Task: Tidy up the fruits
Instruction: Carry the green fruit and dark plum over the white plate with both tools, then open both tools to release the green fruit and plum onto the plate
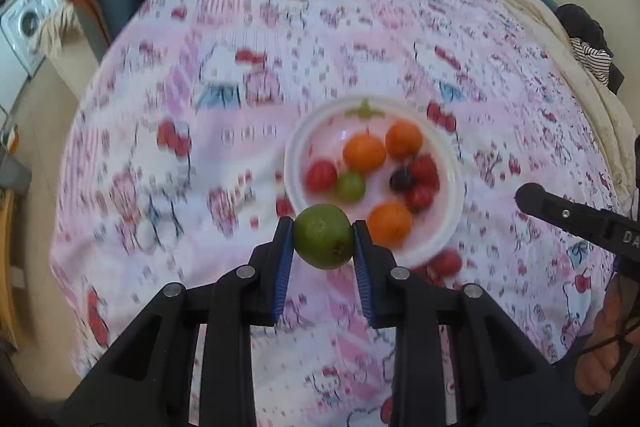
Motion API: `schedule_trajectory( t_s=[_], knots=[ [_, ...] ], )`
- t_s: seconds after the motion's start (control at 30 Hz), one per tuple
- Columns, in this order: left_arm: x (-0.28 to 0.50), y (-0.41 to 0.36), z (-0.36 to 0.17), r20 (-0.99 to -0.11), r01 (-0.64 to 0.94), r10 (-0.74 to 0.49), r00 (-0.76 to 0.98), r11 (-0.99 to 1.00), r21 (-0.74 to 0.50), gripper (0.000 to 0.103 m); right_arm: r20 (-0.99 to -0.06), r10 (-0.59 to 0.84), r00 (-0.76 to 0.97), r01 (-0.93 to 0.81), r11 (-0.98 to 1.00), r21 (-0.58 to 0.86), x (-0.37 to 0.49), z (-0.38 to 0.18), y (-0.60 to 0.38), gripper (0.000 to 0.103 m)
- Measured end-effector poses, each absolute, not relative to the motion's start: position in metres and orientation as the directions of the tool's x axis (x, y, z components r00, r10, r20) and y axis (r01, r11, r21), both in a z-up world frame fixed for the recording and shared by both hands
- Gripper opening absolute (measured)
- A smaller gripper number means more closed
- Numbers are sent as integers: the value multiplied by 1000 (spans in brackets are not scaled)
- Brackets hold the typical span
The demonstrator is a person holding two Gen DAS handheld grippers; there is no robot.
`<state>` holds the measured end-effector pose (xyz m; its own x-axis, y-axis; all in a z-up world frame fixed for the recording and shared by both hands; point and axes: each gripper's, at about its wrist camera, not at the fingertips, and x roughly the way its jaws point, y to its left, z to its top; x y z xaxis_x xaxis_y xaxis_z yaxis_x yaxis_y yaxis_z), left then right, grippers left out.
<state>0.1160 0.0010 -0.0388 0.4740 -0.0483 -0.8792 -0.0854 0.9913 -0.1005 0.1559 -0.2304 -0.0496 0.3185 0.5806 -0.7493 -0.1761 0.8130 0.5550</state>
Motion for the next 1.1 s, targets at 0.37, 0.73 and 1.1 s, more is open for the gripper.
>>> schedule_trajectory(
  t_s=[0.37, 0.73, 1.1],
  knots=[
    [171, -13, -44, -871, -24, -10, 491, 999, -25, 25, -780, 543, 312, -221, 840, 496, 206, -63, -209, 19],
    [193, -24, -89, -884, 3, -36, 466, 999, -39, 26, -819, 523, 235, -217, 850, 480, 231, -107, -187, 19],
    [196, -30, -97, -879, 29, -38, 475, 999, -28, 27, -801, 554, 224, -195, 831, 521, 232, -109, -186, 22]
  ],
)
